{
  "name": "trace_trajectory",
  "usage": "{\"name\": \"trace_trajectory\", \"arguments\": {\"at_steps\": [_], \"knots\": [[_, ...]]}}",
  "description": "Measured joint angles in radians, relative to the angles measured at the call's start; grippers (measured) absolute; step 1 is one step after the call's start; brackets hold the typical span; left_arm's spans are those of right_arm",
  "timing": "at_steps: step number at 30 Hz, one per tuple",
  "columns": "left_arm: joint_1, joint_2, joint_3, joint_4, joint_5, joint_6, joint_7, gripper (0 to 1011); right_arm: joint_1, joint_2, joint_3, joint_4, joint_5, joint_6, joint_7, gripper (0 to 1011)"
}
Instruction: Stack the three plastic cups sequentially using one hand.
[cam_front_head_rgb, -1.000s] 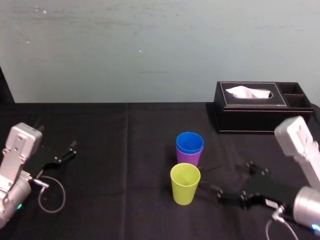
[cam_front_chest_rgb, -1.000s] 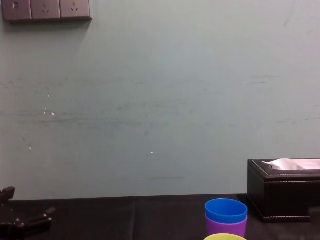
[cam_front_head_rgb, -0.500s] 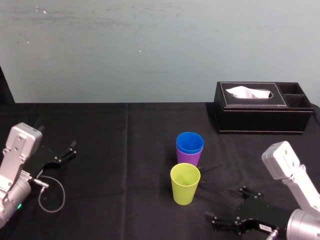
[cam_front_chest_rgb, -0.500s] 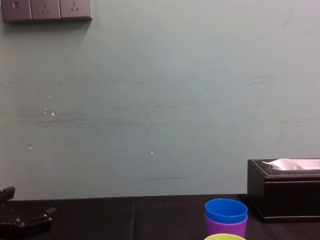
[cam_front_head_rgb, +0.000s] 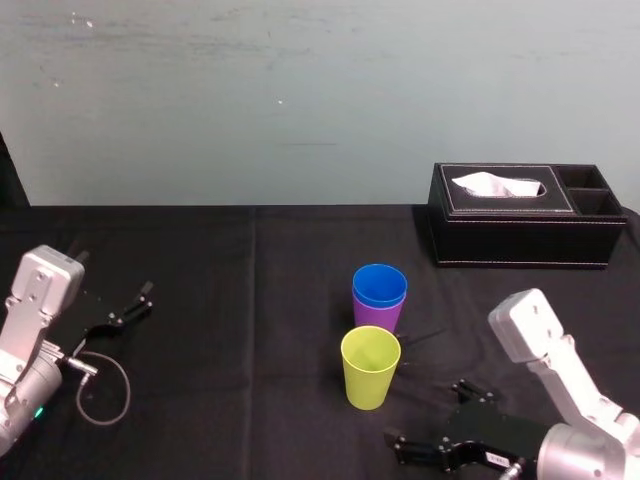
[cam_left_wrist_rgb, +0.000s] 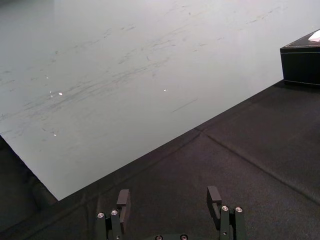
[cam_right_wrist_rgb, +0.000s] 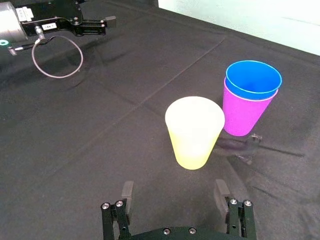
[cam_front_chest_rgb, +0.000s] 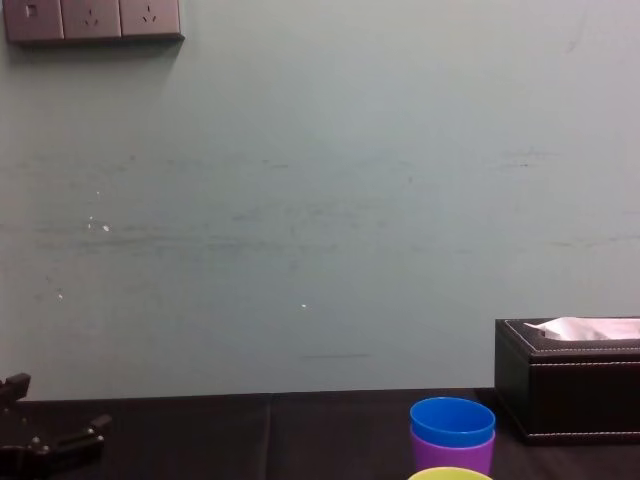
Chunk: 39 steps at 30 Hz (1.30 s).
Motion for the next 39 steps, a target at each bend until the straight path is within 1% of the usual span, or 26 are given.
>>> {"name": "trace_trajectory", "arguments": {"at_steps": [6, 7, 13, 16, 23, 28, 39], "knots": [[0.0, 0.0, 0.0, 0.0, 0.0, 0.0, 0.0, 1000, 0.032, -0.032, -0.026, 0.034, -0.027, 0.002, -0.01, 1003], [0.0, 0.0, 0.0, 0.0, 0.0, 0.0, 0.0, 1000, 0.032, -0.032, -0.026, 0.034, -0.027, 0.002, -0.01, 1003], [0.0, 0.0, 0.0, 0.0, 0.0, 0.0, 0.0, 1000, 0.059, -0.069, -0.046, 0.081, -0.056, -0.007, -0.019, 1003], [0.0, 0.0, 0.0, 0.0, 0.0, 0.0, 0.0, 1000, 0.073, -0.095, -0.054, 0.111, -0.071, -0.018, -0.022, 1003], [0.0, 0.0, 0.0, 0.0, 0.0, 0.0, 0.0, 1000, 0.091, -0.136, -0.054, 0.145, -0.086, -0.03, -0.025, 1003], [0.0, 0.0, 0.0, 0.0, 0.0, 0.0, 0.0, 1000, 0.104, -0.158, -0.054, 0.163, -0.1, -0.033, -0.029, 1003], [0.0, 0.0, 0.0, 0.0, 0.0, 0.0, 0.0, 1000, 0.125, -0.191, -0.057, 0.193, -0.129, -0.029, -0.029, 1003]]}}
